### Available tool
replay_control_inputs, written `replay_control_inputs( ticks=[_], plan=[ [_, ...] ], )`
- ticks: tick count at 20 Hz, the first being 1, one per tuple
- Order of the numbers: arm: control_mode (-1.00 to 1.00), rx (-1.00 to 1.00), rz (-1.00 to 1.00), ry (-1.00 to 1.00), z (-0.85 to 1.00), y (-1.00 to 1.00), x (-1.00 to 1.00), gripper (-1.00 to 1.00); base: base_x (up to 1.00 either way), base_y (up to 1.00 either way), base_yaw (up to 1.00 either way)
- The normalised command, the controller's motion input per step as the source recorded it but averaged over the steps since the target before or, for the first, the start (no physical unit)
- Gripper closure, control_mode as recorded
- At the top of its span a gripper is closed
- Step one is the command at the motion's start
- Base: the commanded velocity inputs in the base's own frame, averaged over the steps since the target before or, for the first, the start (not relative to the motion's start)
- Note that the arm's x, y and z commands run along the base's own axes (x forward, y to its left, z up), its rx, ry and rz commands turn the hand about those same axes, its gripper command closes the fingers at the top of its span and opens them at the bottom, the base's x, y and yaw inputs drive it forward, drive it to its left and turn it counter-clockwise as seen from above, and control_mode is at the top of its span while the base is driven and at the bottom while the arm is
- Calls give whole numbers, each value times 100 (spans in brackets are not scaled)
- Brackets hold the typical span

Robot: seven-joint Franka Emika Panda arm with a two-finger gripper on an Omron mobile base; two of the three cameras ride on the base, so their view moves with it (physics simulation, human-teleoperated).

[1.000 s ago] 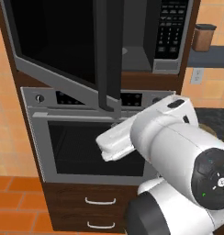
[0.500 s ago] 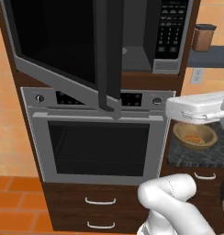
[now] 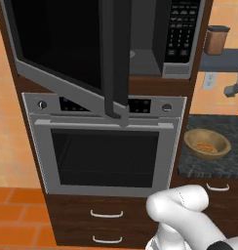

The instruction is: Open the microwave, place the bowl with waffle inside the microwave, then close the microwave door and turn it on.

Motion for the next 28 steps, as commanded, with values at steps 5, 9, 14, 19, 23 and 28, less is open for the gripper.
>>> replay_control_inputs(
  ticks=[5, 9, 14, 19, 23, 28],
  plan=[
    [-100, 52, -1, 7, -18, 18, 11, -100, 0, 0, 0],
    [-100, 44, 0, 0, -25, 23, 50, -100, 0, 0, 0],
    [-100, 6, 8, 1, -32, 38, 73, -100, 0, 0, 0],
    [-100, 2, 39, 2, -23, 49, 36, -100, 0, 0, 0],
    [-100, 10, 42, 0, -1, 56, 25, -100, 0, 0, 0],
    [-100, 9, 28, -2, 0, 67, 31, -100, 0, 0, 0]
  ],
)
